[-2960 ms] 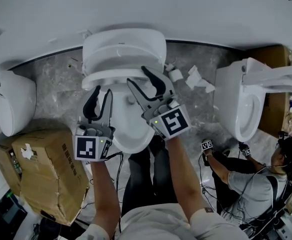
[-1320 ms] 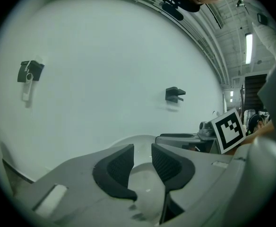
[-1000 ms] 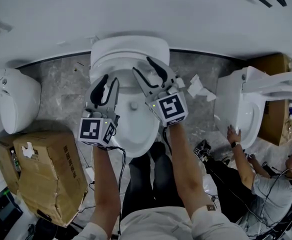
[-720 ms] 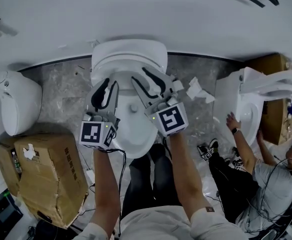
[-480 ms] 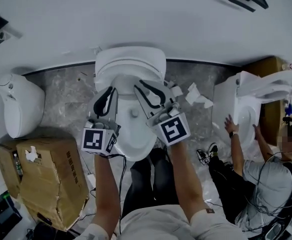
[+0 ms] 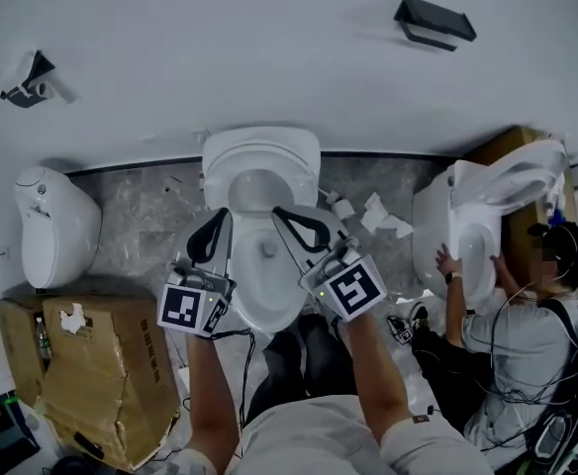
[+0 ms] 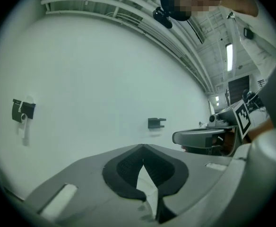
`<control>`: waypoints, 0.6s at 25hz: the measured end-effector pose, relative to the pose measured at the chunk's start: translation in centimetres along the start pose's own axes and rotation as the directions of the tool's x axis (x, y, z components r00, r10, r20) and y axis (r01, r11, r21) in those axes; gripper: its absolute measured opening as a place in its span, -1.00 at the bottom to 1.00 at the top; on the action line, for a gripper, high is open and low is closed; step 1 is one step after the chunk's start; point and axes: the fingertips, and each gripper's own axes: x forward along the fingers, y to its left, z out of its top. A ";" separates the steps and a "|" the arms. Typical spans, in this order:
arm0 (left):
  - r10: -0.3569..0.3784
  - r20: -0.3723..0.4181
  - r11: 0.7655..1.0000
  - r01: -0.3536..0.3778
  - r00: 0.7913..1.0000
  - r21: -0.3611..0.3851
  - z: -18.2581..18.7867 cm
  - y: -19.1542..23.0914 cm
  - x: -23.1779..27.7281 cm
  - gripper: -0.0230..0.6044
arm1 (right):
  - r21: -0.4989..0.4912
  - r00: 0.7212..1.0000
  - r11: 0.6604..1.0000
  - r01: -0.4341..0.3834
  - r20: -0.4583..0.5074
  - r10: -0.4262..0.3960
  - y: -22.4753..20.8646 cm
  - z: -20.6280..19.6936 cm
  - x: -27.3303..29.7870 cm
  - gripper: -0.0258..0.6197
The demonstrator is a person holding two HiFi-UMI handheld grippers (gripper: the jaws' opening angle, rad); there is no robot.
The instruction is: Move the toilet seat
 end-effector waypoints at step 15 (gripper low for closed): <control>-0.129 0.055 0.989 0.132 0.990 -0.061 6.2 -8.9 -12.7 -0.93 | -0.020 0.996 0.997 -0.075 -0.046 0.074 11.5 6.3 -9.9 -0.91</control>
